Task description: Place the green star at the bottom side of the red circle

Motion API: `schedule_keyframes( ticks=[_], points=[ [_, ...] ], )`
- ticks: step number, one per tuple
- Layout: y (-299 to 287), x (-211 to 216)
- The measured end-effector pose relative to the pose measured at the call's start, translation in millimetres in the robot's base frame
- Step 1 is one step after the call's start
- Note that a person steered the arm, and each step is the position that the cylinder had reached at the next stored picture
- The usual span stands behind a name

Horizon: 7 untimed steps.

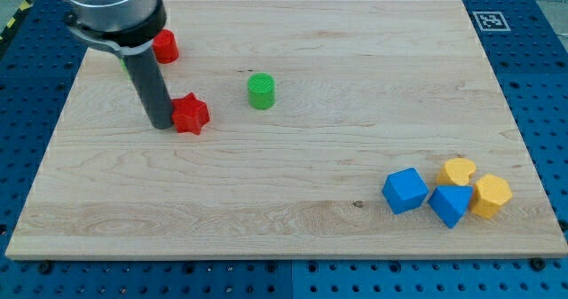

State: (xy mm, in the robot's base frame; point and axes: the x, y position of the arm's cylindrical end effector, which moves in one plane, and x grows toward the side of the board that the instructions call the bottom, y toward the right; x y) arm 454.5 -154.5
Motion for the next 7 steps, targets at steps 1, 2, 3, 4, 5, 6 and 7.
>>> schedule_keyframes(
  ticks=[1,2,3,4,5,6,7],
  points=[
    [7.7,0.0],
    [5.9,1.0],
    [-38.1,3.4],
    [-115.4,-13.5],
    [-149.0,-55.2],
    [-149.2,-114.1],
    [-147.9,-118.2]
  ],
)
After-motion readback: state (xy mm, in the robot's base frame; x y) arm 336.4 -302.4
